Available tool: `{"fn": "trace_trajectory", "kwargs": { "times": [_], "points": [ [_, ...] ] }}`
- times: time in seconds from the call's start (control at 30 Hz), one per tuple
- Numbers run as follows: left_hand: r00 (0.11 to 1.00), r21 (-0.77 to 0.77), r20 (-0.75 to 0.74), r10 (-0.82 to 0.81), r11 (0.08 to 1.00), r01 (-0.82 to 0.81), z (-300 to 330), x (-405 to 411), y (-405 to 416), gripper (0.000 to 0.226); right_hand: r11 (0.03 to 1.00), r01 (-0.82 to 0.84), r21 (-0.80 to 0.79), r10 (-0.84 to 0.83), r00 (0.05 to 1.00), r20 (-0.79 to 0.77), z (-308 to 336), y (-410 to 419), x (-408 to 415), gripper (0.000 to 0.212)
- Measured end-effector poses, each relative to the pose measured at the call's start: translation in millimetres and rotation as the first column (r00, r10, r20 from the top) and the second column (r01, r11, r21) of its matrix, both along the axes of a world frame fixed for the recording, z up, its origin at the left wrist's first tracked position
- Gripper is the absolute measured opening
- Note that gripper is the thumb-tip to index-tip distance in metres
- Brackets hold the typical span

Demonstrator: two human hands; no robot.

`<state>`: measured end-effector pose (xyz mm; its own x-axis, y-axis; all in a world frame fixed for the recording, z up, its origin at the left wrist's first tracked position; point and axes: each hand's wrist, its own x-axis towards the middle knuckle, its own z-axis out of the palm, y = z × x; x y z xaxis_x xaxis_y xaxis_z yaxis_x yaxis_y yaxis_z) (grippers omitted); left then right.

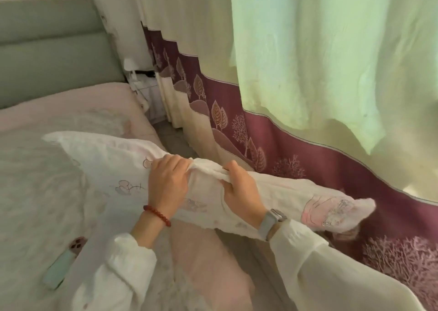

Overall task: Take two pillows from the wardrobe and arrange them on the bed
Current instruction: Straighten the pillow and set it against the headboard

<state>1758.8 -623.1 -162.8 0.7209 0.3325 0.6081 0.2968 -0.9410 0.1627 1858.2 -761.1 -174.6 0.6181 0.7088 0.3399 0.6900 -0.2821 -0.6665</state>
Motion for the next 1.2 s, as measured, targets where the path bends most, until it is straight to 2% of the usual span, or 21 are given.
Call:
{"fn": "trace_trajectory", "kwargs": {
  "times": [0.13, 0.37, 0.47, 0.57, 0.7, 0.93, 1.07, 1.2],
  "points": [
    [0.989, -0.015, 0.027, 0.146, 0.989, -0.145, 0, 23, 25, 0.011, 0.992, -0.128, 0.012, 0.128, 0.991, -0.032, -1, 40, 37, 0.007],
    [0.961, -0.092, -0.009, 0.276, 0.957, -0.276, -8, 51, 64, 0.021, 0.965, -0.261, 0.006, 0.261, 0.961, -0.087, -10, 95, 82, 0.009],
    [0.942, -0.107, -0.041, 0.332, 0.936, -0.335, -10, 68, 98, 0.010, 0.957, -0.290, -0.003, 0.287, 0.951, -0.114, -9, 134, 103, 0.010],
    [0.918, -0.130, -0.030, 0.397, 0.908, -0.397, -11, 81, 145, 0.010, 0.942, -0.336, -0.009, 0.333, 0.935, -0.126, -7, 191, 124, 0.011],
    [0.864, -0.147, -0.008, 0.504, 0.854, -0.499, -3, 91, 218, 0.026, 0.889, -0.457, -0.011, 0.457, 0.889, -0.038, -3, 286, 145, 0.018],
    [0.761, -0.146, -0.023, 0.649, 0.751, -0.644, 9, 102, 324, 0.031, 0.779, -0.625, 0.052, 0.600, 0.766, 0.230, 5, 421, 169, 0.015],
    [0.700, -0.179, 0.011, 0.714, 0.690, -0.701, 5, 118, 372, 0.014, 0.742, -0.670, 0.008, 0.649, 0.721, 0.242, 4, 486, 187, 0.017],
    [0.651, -0.196, 0.027, 0.758, 0.643, -0.740, -2, 136, 424, 0.011, 0.699, -0.715, -0.013, 0.693, 0.673, 0.260, 0, 553, 208, 0.011]
  ]
}}
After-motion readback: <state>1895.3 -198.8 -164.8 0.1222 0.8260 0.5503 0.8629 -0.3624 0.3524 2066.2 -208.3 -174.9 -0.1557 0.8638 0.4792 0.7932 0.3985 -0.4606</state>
